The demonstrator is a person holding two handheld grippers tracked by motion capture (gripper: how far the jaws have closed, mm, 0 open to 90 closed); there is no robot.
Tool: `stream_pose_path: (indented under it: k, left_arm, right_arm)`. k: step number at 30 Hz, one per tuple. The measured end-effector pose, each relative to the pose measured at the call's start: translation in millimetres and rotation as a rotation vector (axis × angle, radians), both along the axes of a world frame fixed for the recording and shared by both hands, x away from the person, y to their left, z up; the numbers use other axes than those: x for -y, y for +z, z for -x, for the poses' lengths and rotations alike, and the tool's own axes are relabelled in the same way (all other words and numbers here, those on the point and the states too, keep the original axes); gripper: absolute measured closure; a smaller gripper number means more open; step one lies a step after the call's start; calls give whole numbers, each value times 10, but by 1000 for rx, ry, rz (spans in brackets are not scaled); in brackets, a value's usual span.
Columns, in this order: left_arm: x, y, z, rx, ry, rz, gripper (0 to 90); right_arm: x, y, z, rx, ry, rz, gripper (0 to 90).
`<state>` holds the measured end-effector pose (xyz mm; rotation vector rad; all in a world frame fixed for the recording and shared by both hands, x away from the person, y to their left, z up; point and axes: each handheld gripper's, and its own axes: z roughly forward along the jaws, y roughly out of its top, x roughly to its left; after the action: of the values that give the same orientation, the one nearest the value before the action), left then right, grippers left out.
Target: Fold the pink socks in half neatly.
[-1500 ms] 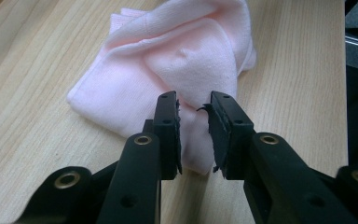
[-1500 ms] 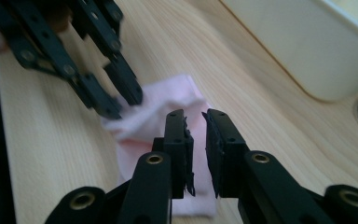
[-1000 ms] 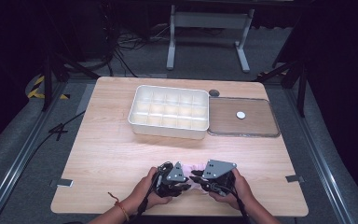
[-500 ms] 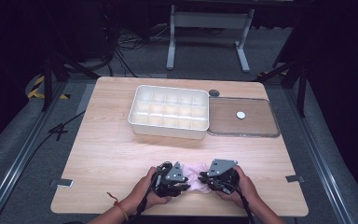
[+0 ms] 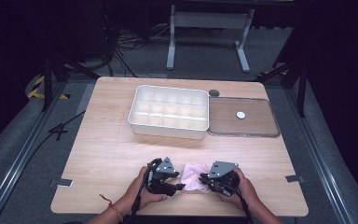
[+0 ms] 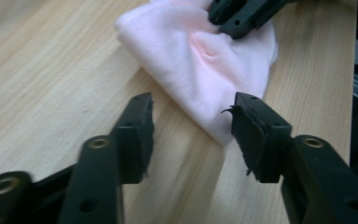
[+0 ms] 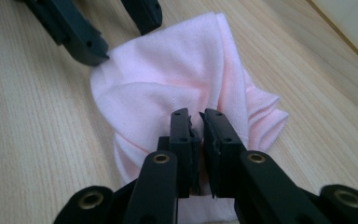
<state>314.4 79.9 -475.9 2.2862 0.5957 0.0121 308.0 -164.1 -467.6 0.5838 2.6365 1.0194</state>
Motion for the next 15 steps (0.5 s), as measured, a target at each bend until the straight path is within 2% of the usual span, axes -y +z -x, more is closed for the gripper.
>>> stream_pose_path:
  k: [4,8,10,13,15]
  left_arm:
    - [44,-15,3,-9,10,25,457]
    - [79,-14,-12,13,11,14,542]
    - [83,-6,-28,11,12,1,586]
    - [66,-9,-64,3,16,7,651]
    - [65,-13,-84,0,14,13,680]
  right_arm:
    - [-1,-8,17,9,-6,-3,830]
    - [-8,-7,28,14,-9,1,830]
    - [-10,-2,29,18,-7,6,827]
    - [-19,31,26,33,-6,22,789]
    - [-23,68,27,43,-9,9,788]
